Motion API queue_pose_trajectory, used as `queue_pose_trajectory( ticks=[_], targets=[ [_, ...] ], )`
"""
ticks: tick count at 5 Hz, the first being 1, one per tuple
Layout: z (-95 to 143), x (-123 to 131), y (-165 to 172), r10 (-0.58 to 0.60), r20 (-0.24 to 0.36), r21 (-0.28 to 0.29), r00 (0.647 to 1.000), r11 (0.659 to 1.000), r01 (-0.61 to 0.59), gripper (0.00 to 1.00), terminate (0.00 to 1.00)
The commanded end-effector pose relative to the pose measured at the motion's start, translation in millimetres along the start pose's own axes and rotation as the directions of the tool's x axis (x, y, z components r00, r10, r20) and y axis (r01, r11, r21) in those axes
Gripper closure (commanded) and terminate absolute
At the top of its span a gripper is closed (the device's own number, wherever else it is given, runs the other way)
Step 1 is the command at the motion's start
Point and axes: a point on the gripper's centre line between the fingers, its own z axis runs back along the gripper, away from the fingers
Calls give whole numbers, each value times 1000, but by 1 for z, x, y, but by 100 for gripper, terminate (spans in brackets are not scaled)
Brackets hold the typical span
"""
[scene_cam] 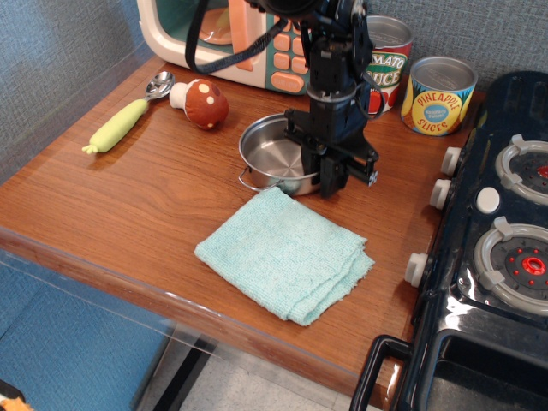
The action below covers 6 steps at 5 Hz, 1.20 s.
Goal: Move the pot to the left of the blue cloth
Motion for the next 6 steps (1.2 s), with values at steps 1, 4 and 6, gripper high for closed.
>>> queue_pose_trajectory(
  ticks=[1, 4, 6],
  targets=[
    [92, -11, 26, -22, 222, 14, 975, 1000, 19, 100, 0],
    [65, -106, 74, 58, 39, 82, 998, 995, -61, 100, 0],
    [37, -122, 94, 129, -54, 133, 990, 984, -120, 100, 0]
  ],
)
